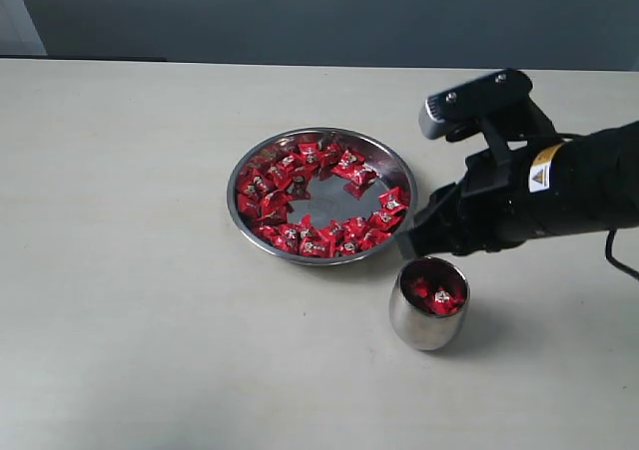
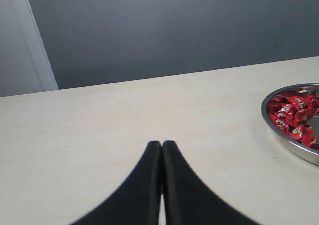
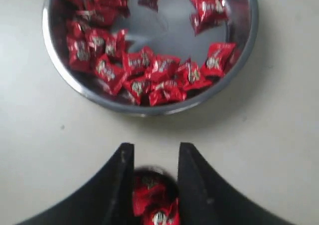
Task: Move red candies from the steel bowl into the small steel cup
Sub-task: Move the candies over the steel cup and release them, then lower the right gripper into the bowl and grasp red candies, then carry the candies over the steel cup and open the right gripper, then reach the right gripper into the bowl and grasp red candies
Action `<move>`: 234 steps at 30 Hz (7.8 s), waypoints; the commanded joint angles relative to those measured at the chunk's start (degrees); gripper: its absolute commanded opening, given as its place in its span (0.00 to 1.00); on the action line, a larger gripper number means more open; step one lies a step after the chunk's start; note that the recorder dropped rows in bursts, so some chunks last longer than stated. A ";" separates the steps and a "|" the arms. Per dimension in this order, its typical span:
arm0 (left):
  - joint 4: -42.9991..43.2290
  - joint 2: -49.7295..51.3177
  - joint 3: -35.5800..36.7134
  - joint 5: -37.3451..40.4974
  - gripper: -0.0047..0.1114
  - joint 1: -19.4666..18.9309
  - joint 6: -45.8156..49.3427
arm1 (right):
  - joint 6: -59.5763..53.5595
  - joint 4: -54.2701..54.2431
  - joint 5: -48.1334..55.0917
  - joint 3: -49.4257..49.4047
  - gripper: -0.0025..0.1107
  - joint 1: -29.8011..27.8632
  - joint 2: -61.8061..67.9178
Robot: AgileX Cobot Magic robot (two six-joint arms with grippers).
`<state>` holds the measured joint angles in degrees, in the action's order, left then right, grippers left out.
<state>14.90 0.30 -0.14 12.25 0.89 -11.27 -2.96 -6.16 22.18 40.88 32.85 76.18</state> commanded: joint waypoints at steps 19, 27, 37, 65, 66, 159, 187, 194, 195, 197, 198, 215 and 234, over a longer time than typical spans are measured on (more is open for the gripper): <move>-0.23 -0.30 0.14 -0.33 0.04 0.37 -0.21 | -5.11 6.16 6.86 41.06 0.30 -0.19 38.24; -0.23 -0.30 0.14 -0.33 0.04 0.37 -0.21 | -2.26 17.61 18.18 50.96 0.30 -0.19 48.80; -0.23 -0.30 0.14 -0.33 0.04 0.37 -0.21 | 2.96 26.06 18.79 52.03 0.30 -0.19 51.50; -0.23 -0.30 0.14 -0.33 0.04 0.37 -0.21 | 4.13 23.13 16.64 52.03 0.30 -0.19 52.39; -0.23 -0.30 0.14 -0.33 0.04 0.37 -0.21 | 4.13 22.75 16.64 52.03 0.30 -0.19 52.39; -0.23 -0.30 0.14 -0.33 0.04 0.37 -0.21 | 2.30 -0.33 7.95 -2.47 0.17 3.25 -0.32; -0.23 -0.30 0.14 -0.33 0.04 0.37 -0.21 | -3.59 -0.63 -4.14 20.43 0.31 3.25 20.15; -0.23 -0.30 0.14 -0.33 0.04 0.37 -0.21 | -4.00 1.55 -3.64 34.17 0.31 3.12 33.97; -0.23 -0.30 0.14 -0.33 0.04 0.37 -0.21 | -4.00 1.80 -3.23 36.20 0.31 3.12 35.46; -0.23 -0.30 0.14 -0.33 0.04 0.37 -0.21 | -4.00 2.80 -2.17 40.17 0.31 3.12 39.06; -0.23 -0.30 0.14 -0.33 0.04 0.37 -0.21 | -4.00 3.45 -1.62 41.67 0.31 3.12 40.43; -0.23 -0.30 0.14 -0.33 0.04 0.37 -0.21 | -0.04 6.80 34.78 53.88 0.31 3.12 50.09; -0.23 -0.30 0.14 -0.33 0.04 0.37 -0.21 | -11.08 -0.45 32.79 53.88 0.31 3.12 51.05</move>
<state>14.90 0.30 -0.14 12.25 0.89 -11.27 -12.67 -7.09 55.42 94.37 36.07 127.34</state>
